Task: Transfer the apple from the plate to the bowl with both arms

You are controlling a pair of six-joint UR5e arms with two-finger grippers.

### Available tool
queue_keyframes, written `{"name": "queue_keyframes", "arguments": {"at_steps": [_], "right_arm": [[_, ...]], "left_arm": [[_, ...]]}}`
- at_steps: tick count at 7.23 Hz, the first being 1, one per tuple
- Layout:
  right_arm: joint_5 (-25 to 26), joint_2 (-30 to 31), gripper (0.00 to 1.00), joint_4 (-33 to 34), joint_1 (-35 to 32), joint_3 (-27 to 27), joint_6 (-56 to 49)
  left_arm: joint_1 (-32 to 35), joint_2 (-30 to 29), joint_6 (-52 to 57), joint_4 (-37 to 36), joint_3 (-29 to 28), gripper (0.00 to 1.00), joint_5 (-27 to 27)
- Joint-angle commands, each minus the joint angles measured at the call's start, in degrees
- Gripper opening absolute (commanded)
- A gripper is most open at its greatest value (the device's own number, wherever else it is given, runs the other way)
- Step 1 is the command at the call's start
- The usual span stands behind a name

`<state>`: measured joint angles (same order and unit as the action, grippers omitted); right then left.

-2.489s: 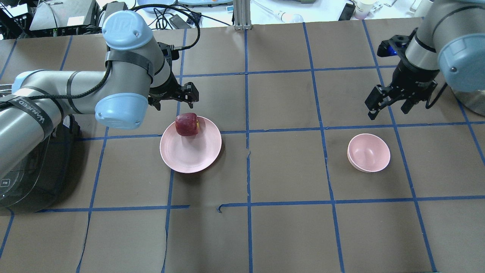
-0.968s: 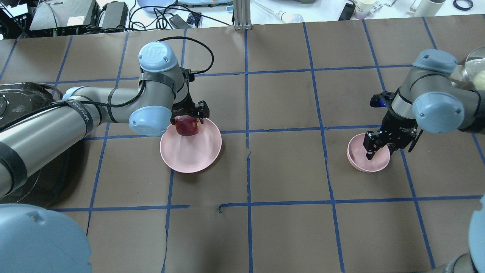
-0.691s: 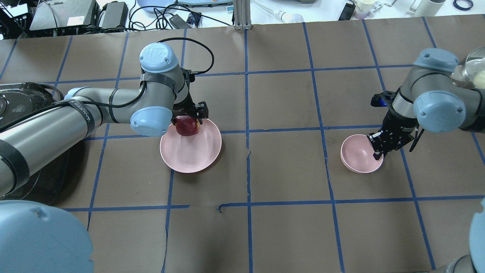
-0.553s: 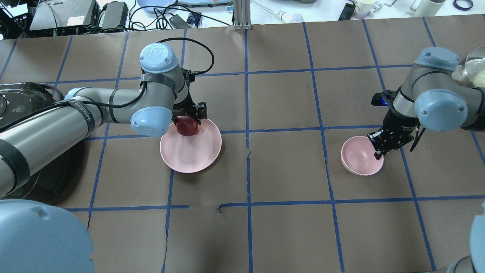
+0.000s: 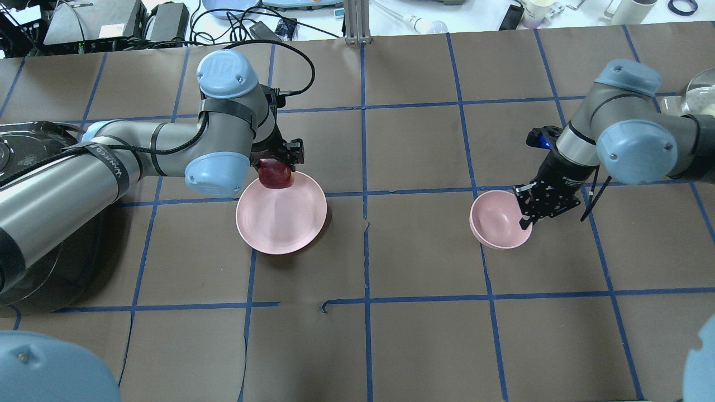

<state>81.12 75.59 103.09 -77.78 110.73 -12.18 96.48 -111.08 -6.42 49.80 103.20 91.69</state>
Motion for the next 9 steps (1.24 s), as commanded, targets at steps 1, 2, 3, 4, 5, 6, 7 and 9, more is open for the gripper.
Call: {"name": "queue_keyframes", "arguments": {"at_steps": [1, 2, 3, 4, 5, 6, 7, 9], "right_arm": [[-1.84, -0.96, 0.00, 4.45, -9.38, 0.10, 9.25], [-1.84, -1.23, 0.00, 4.75, -9.40, 0.79, 9.02], [-1.93, -1.75, 0.00, 6.05, -9.93, 1.32, 9.54], [-3.93, -1.76, 0.00, 6.33, -9.93, 1.94, 9.46], [-4.56, -2.37, 0.00, 7.46, -9.93, 2.12, 9.54], [-4.56, -2.37, 0.05, 7.56, -9.93, 2.12, 9.54], [-3.78, -2.37, 0.80, 7.47, -9.93, 2.12, 9.37], [-3.34, -0.80, 1.00, 7.04, -9.85, 0.90, 9.89]], "left_arm": [[-0.41, 2.36, 0.09, 0.56, -0.28, 0.29, -0.02], [0.72, 2.97, 0.09, 0.56, -0.10, 0.29, -0.02], [1.08, 4.11, 0.09, 0.56, -0.19, 0.29, -0.63], [1.08, 4.99, 0.01, 1.43, -0.19, 0.29, -1.77], [1.43, 5.44, -0.60, 1.88, 0.07, 0.29, -2.04], [3.35, 5.70, -1.31, 1.88, -0.10, 0.28, -2.04], [4.76, 5.97, -1.75, 1.80, -0.36, 0.27, -2.13], [5.21, 5.45, -6.22, 1.79, -0.71, 0.26, -4.13]]}}
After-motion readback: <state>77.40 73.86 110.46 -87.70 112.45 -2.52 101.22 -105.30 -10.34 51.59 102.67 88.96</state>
